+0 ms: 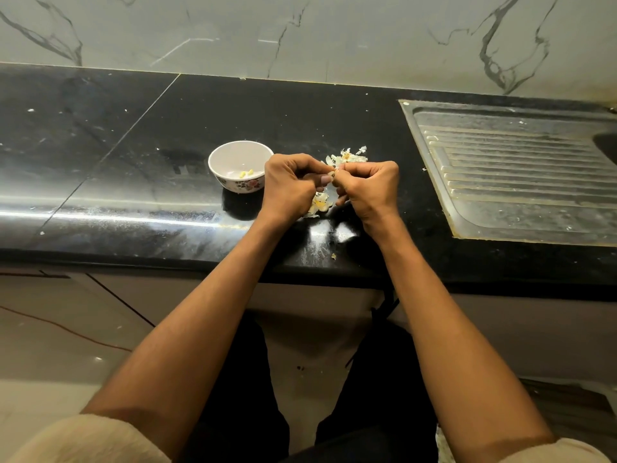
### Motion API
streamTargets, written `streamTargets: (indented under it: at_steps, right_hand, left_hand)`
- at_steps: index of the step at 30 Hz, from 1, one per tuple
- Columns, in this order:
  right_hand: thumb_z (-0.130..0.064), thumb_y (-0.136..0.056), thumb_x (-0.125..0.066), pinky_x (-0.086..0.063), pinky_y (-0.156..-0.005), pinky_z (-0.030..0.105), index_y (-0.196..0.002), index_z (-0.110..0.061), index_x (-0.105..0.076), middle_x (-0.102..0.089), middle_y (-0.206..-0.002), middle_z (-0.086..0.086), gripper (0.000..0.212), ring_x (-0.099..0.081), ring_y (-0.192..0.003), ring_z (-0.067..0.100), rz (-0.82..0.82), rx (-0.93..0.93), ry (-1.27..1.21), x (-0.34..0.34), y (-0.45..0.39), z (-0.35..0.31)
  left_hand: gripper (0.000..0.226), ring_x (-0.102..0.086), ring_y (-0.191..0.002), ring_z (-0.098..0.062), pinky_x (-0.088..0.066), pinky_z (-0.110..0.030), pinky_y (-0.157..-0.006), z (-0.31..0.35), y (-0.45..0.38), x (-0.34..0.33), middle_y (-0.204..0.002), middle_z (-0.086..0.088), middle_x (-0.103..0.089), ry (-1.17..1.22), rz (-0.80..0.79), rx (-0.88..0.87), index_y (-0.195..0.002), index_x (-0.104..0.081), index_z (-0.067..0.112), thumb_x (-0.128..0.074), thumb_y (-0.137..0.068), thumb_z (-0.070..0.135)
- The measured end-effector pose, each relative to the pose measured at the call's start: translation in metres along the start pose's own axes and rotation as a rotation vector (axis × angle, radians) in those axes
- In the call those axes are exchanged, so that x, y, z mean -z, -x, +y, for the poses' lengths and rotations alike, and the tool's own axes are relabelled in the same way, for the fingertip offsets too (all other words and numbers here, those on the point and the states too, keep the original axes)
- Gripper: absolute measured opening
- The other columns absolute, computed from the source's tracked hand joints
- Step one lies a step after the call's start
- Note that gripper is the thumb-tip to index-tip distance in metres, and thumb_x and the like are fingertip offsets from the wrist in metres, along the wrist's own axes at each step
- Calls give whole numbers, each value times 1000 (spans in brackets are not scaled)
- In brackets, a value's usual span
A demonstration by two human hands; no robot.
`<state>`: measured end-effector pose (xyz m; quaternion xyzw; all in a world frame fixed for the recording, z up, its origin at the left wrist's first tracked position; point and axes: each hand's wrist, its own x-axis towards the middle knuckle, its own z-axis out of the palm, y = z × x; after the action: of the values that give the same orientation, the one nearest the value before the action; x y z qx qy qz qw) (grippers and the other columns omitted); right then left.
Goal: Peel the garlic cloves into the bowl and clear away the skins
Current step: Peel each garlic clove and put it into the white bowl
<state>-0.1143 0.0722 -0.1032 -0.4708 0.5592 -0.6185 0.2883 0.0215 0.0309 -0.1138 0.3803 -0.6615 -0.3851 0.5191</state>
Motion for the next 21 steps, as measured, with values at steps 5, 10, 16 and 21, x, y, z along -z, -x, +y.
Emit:
streamTargets:
  at_steps: [5, 10, 16, 21]
  right_hand:
    - [9, -78, -71, -48, -41, 24, -64, 0, -75, -62, -54, 11, 17, -54, -45, 15, -27, -111, -124, 2, -2, -2]
    - [13, -80, -64, -47, -41, 22, -57, -3, -71, -61, -53, 7, 29, -52, -46, 11, -83, -168, -205, 4, -5, -2]
    - [12, -82, -61, -47, -42, 21, -63, 4, -68, -59, -52, 6, 22, -52, -45, 11, -116, -238, -262, 7, -9, -1]
    - [11, -82, -60, -46, -43, 22, -73, 11, -68, -59, -56, 7, 12, -52, -47, 11, -112, -253, -298, 7, -10, -1]
  left_hand:
    - [17, -74, -74, -9, -56, -19, -68, 2, 0, 1, -84, -11, -77, 15, -15, -17, -91, -79, -2, -74, -81, -14]
    - [29, -74, -76, -9, -56, -20, -69, 3, 0, 1, -84, -10, -77, 50, -29, -26, -89, -79, 5, -68, -79, -21]
    - [22, -76, -80, -24, -62, -32, -75, 0, -1, 1, -83, -11, -78, 130, -23, -8, -89, -79, 5, -74, -79, -13]
    - [19, -74, -81, -20, -58, -27, -72, -1, -3, 2, -84, -6, -79, 208, -56, 26, -92, -79, 5, -76, -82, -11]
